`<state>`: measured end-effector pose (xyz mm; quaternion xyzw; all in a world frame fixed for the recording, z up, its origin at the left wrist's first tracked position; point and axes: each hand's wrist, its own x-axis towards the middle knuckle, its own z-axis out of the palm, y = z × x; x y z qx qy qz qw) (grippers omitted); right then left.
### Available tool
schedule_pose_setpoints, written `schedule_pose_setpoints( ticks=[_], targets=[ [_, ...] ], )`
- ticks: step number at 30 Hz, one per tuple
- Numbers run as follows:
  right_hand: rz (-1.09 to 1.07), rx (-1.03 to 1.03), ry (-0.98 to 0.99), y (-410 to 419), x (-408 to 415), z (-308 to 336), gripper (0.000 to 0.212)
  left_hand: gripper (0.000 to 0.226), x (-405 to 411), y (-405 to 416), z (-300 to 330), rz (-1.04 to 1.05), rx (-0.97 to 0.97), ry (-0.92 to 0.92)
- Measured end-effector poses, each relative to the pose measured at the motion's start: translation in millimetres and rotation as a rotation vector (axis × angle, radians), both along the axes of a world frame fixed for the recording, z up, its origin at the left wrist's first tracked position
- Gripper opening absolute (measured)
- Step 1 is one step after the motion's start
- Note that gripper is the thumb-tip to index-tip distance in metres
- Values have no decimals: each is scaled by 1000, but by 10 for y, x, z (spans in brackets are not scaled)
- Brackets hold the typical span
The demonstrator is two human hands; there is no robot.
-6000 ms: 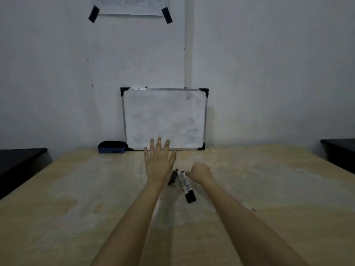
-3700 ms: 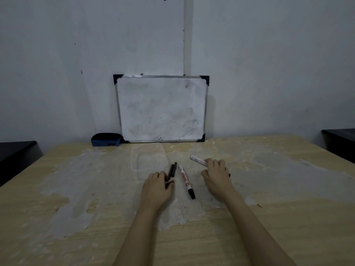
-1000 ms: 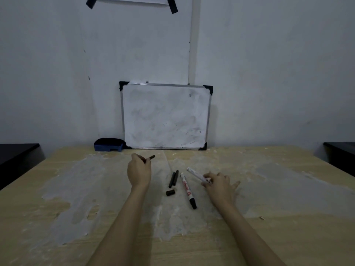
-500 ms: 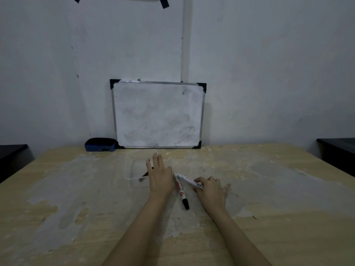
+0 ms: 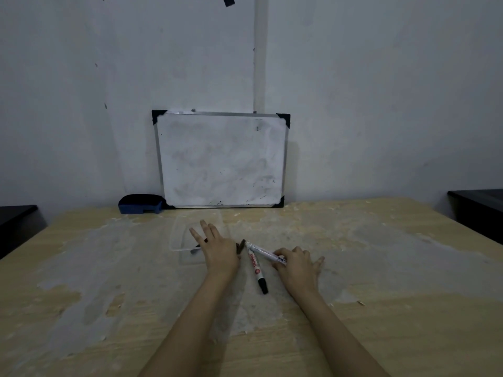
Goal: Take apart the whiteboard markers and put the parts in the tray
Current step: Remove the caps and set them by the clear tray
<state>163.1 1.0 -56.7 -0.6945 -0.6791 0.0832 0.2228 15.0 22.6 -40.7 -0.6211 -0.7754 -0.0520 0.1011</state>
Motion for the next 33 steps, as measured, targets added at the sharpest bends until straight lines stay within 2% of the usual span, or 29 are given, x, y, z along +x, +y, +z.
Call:
schedule_pose_setpoints(
  ticks=[3,8,11,14,23,33],
  targets=[
    [-4,2,-2,-4,4,3,28,29,11,-43,-2,-7,14,-16],
    [-25,30,29,-3,1,11,27,29,1,-110,-29,-47,150,-56],
    [-59,95,57,-9,10,8,25,29,-34,-184,-30,-58,271,-100],
    [-66,172,102,-22,9,4,24,26,-54,-246,-46,-98,300,-97],
    [-78,266,177,-1,2,-25,22,33,-139,-261,13,-177,489,95],
    [-51,334,241,-5,1,-42,22,29,-155,-122,204,-484,692,263]
  ],
)
